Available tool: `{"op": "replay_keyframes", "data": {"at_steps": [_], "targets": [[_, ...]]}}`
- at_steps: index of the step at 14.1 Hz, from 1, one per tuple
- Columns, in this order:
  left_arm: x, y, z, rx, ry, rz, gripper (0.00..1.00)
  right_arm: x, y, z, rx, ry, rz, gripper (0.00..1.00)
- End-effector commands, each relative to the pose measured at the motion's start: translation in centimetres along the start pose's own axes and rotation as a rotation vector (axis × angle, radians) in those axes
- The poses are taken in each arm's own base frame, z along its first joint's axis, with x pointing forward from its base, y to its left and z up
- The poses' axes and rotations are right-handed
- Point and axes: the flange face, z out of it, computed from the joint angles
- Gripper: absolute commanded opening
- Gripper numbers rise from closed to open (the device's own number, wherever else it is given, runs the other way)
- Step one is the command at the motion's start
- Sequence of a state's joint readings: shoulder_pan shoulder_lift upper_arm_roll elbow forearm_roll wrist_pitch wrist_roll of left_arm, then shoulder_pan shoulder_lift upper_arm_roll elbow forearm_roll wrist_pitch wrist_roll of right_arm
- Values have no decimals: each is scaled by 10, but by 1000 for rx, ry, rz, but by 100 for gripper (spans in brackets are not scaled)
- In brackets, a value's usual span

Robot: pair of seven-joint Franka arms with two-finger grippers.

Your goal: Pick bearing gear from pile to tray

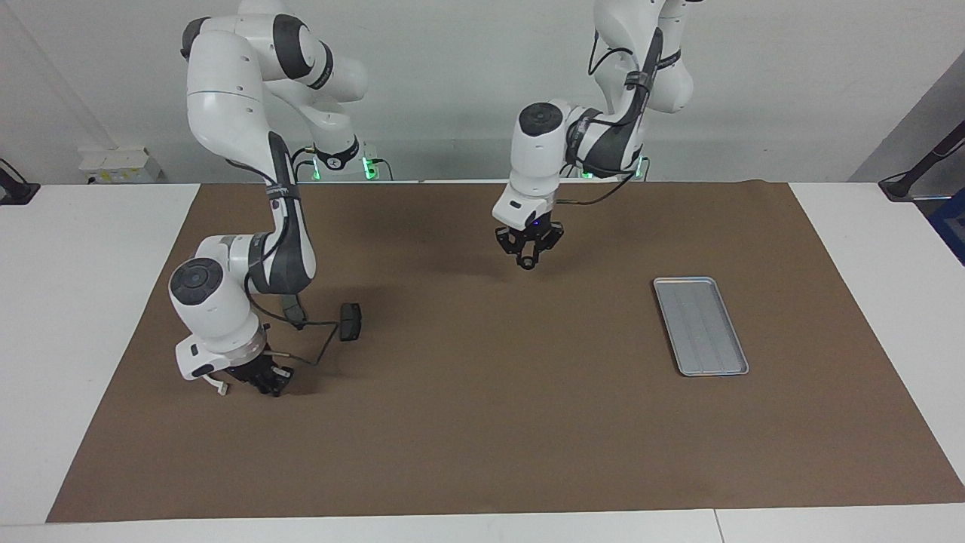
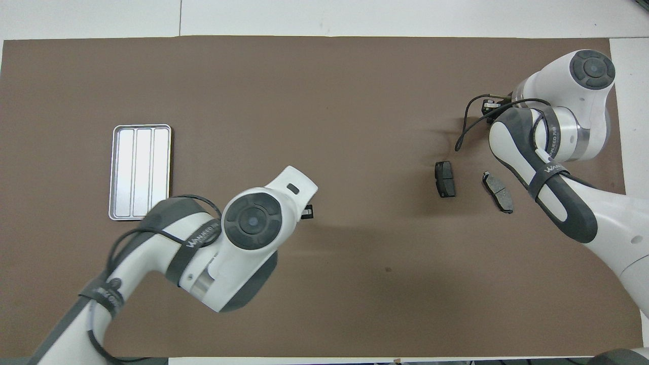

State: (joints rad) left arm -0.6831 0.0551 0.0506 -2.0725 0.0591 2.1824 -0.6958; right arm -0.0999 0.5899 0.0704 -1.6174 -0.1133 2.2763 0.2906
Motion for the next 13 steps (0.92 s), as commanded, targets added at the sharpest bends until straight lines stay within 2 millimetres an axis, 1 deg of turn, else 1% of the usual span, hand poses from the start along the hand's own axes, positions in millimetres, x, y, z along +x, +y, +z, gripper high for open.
{"op": "replay_keyframes", "data": {"at_steps": [1, 3, 4, 6, 7, 8, 10, 11, 12, 13], "targets": [[32, -59, -38, 18, 9, 12, 15, 0, 8, 1, -20, -44, 3, 0], [55, -108, -54, 21, 5, 23, 16, 4, 9, -7, -25, -49, -12, 0], [65, -140, -64, 18, 10, 31, 16, 4, 9, -11, -29, -59, -19, 0], [80, -199, -69, 26, 1, 56, 16, 3, 12, -27, -40, -93, -15, 0], [88, -224, -69, 18, -2, 65, 16, 3, 12, -35, -47, -116, -14, 0], [93, -245, -71, 7, -1, 81, 16, 4, 13, -49, -53, -131, -14, 0], [99, -303, -67, 11, -11, 125, 16, -5, 7, -86, -66, -151, -27, 0], [99, -327, -65, 8, -14, 144, 16, -11, 6, -107, -73, -163, -38, 0], [100, -344, -62, 7, -13, 162, 16, -17, 2, -126, -77, -168, -61, 0], [101, -349, -55, 8, -13, 168, 16, -23, 0, -145, -80, -169, -72, 0]]}}
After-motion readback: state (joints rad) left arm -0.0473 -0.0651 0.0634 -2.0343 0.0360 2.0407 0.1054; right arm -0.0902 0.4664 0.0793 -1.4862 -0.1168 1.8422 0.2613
